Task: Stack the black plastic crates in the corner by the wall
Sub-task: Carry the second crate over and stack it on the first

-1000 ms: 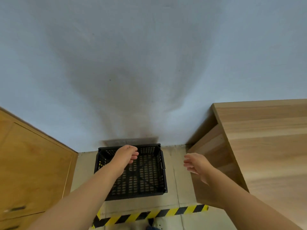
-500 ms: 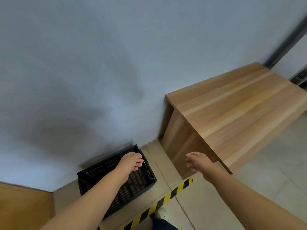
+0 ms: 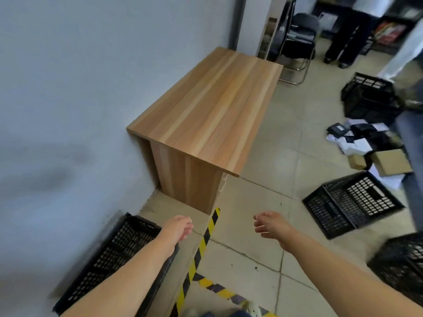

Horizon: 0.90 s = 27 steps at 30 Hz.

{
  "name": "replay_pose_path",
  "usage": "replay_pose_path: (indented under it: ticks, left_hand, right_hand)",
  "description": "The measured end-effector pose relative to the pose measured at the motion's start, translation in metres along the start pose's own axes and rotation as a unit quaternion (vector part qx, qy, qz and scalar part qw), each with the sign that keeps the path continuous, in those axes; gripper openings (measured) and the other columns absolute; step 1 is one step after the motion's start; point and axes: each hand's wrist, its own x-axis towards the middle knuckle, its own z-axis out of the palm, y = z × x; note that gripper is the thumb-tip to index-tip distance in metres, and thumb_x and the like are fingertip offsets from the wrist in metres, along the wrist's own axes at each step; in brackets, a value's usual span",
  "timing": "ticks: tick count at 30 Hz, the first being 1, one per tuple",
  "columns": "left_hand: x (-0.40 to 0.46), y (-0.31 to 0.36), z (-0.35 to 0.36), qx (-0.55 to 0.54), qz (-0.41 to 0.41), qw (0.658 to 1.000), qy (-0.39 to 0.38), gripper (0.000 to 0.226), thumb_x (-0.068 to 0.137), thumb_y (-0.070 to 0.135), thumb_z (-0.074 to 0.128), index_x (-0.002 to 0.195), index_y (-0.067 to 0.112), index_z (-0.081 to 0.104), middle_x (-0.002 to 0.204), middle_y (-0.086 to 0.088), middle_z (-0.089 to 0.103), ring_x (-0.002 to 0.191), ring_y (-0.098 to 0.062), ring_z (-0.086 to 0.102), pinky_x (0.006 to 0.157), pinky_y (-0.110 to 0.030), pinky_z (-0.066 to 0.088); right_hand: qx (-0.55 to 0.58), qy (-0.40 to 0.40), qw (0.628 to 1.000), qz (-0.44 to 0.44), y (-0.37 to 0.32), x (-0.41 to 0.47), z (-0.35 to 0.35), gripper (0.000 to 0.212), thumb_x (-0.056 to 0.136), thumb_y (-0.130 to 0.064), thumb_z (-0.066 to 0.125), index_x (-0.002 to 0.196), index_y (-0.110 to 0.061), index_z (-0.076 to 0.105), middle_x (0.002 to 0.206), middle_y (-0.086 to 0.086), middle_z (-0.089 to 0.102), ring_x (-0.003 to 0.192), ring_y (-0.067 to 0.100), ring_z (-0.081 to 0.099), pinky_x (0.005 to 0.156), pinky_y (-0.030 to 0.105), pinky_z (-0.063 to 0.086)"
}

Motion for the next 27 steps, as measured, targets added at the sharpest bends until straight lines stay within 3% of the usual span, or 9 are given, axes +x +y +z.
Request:
replay_pose_path:
  ticks: [4,7,11,18,21,24,27]
  left_hand:
    - [-0.01,0.008,0.063,0.063,0.034,0.996,-0.047,0.012,0.097,0.017,0.045,0.094,0.01,0.055,0.082,-0.005,0.061,0.069,-0.014,0.055,0.056,-0.021,0.042]
    - [-0.023,0.018,0.115,0.103,0.021,0.992,-0.075,0.026,0.096,0.008,0.039,0.071,0.011,0.043,0.065,-0.004,0.045,0.054,-0.013,0.038,0.048,-0.02,0.026]
    - [-0.043,0.021,0.186,0.13,0.038,0.982,-0.135,0.035,0.098,0.009,0.035,0.063,0.016,0.036,0.062,-0.001,0.036,0.053,-0.011,0.031,0.047,-0.02,0.019]
    - [-0.075,0.021,0.306,0.137,0.074,0.972,-0.177,0.022,0.094,0.01,0.045,0.072,0.015,0.046,0.062,-0.001,0.044,0.053,-0.011,0.043,0.047,-0.018,0.03]
    - [-0.079,0.012,0.356,0.136,0.089,0.974,-0.16,0.009,0.093,0.016,0.05,0.086,0.012,0.053,0.07,-0.003,0.058,0.061,-0.014,0.055,0.054,-0.023,0.041]
    - [-0.082,0.001,0.402,0.121,0.081,0.976,-0.164,0.009,0.092,0.016,0.051,0.098,0.01,0.052,0.075,-0.005,0.061,0.064,-0.014,0.056,0.055,-0.024,0.042]
    - [-0.089,-0.007,0.444,0.11,0.062,0.976,-0.178,0.009,0.093,0.017,0.048,0.091,0.01,0.054,0.076,-0.005,0.061,0.065,-0.014,0.055,0.055,-0.024,0.041]
  right_hand:
    - [0.05,0.059,0.997,0.031,0.044,-0.013,-0.056,0.015,0.094,-0.016,0.049,0.101,-0.005,0.056,0.085,0.007,0.056,0.071,0.016,0.055,0.063,0.025,0.044]
    - [0.1,0.102,0.988,0.055,0.079,-0.027,-0.098,0.012,0.093,-0.015,0.051,0.097,-0.005,0.055,0.084,0.008,0.056,0.068,0.016,0.055,0.061,0.025,0.045]
    - [0.168,0.148,0.972,0.077,0.129,-0.044,-0.161,0.016,0.092,-0.018,0.053,0.101,-0.005,0.056,0.09,0.011,0.059,0.074,0.018,0.059,0.065,0.027,0.048]
    - [0.257,0.202,0.94,0.102,0.21,-0.07,-0.282,0.011,0.093,-0.016,0.052,0.098,-0.006,0.055,0.083,0.009,0.058,0.072,0.019,0.058,0.064,0.028,0.046]
    - [0.275,0.218,0.93,0.112,0.241,-0.072,-0.33,0.016,0.094,-0.016,0.052,0.103,-0.004,0.055,0.084,0.009,0.059,0.074,0.02,0.059,0.066,0.029,0.046]
    - [0.287,0.233,0.921,0.123,0.268,-0.076,-0.37,0.019,0.093,-0.016,0.053,0.106,-0.003,0.056,0.083,0.01,0.058,0.074,0.021,0.059,0.065,0.03,0.046]
    - [0.296,0.237,0.916,0.134,0.287,-0.085,-0.405,0.02,0.093,-0.016,0.052,0.107,-0.003,0.057,0.085,0.01,0.059,0.075,0.021,0.059,0.067,0.03,0.046]
